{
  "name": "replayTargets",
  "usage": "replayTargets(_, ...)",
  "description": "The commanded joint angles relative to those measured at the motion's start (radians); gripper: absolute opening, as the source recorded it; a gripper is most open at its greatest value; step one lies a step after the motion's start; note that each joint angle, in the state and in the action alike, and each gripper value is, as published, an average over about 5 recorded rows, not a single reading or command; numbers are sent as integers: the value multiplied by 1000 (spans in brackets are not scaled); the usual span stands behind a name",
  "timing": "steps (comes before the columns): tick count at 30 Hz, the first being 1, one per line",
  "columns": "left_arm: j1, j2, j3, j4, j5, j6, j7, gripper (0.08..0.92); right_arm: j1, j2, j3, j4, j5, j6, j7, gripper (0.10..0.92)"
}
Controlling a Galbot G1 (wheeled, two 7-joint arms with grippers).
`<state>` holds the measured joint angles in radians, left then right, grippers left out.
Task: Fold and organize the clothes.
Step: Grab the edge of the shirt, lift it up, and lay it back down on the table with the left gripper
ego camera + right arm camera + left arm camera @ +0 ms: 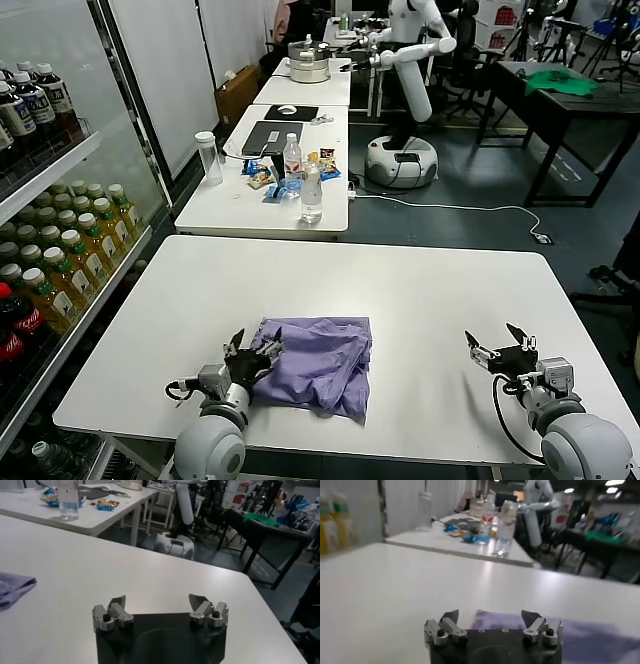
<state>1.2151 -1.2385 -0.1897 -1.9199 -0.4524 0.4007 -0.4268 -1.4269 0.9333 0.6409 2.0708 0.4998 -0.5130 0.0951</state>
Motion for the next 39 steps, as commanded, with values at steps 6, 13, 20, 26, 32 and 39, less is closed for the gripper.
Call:
replayTargets(6, 30, 6, 18, 52, 112, 91, -7, 803, -6, 1, 8, 12, -1, -1, 0, 823)
replayTargets(13, 28, 0, 12, 44, 6, 112, -1, 621, -10, -4, 14, 17, 1, -1, -1, 823)
replayTargets(20, 17, -3, -40, 30, -258, 116, 7, 413, -14, -1, 18, 24, 1, -2, 0, 823)
replayTargets(26, 14, -9, -152, -1, -467, 74, 9, 240, -19, 1, 21, 31, 1, -2, 1, 823)
replayTargets(32, 0, 33, -323, -49, -736, 75, 7, 112, -19, 2, 24, 32, 3, -2, 1, 823)
replayTargets(39, -29, 190, -586, -53, -1007, 134, -6, 105, -8, 6, 22, 21, 5, 3, 0, 823)
